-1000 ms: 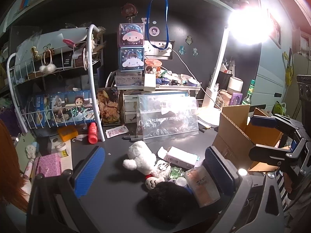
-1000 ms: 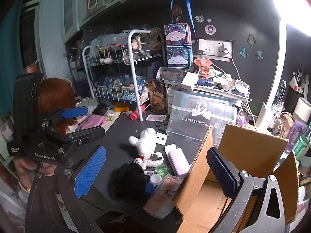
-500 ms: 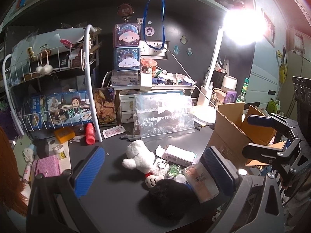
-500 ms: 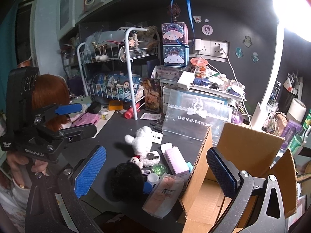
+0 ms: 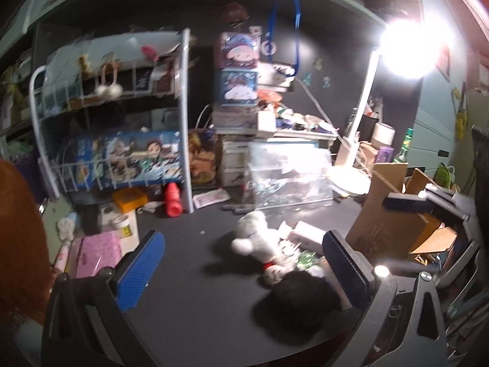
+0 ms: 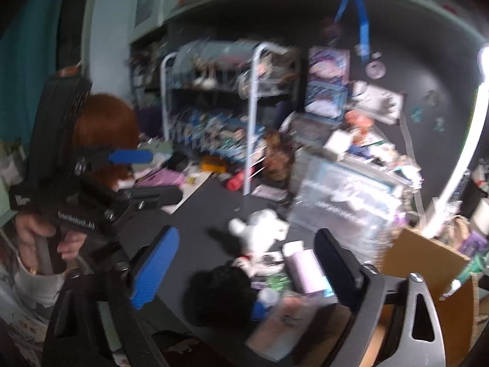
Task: Organize objects
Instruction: 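Move the left gripper down to the black fluffy plush, then close the left gripper on the black fluffy plush and lift it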
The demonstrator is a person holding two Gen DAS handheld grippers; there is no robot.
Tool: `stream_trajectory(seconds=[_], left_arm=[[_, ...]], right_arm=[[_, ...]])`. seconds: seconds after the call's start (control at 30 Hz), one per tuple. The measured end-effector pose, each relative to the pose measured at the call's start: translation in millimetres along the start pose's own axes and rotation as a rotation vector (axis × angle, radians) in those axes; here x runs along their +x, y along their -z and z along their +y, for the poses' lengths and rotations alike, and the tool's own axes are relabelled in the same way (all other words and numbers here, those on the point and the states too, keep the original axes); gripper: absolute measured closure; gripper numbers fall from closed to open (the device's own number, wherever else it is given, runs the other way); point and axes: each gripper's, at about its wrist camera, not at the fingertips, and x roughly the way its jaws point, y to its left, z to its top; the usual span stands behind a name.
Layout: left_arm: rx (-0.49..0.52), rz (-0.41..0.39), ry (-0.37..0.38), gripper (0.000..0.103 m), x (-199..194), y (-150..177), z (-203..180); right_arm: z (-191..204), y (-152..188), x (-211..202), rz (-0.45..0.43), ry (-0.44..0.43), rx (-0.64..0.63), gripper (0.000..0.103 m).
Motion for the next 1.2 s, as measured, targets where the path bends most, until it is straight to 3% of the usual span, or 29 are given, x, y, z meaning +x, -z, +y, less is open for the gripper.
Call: stream_trajectory(seconds=[0.33,0.5,0.63,0.77,0.9,1.03,1.2], left_arm=[[0.004,0.088,-0.036,0.001,24,32,23],[-0.022,0.132,-0.013,0.001,38,49,28],[-0.003,0.160,0.001,0.000,49,59,25],[0.002,0.194,0.037,0.001,59,65,23],[0.030,0.217,0.057,0.001,68,71,15],[0.050,0.244,0.160,0.001,79,74,4],[0.063,0.290,0.298,0.001,101,75,-14]], right_arm=[[23,49,67,0.162,-0.158,0.107,0.017],[14,87,96,0.239,-0.088,0.186,0.017],[10,103,109,0.257,0.027,0.144,0.020],[8,110,119,0.272,0.013,0.125,0.023],[15,109,120,0.263,0.011,0.071,0.038],[20,107,122,0.244,0.017,0.036,0.045],[22,103,116,0.212,-0.011,0.026,0.048]])
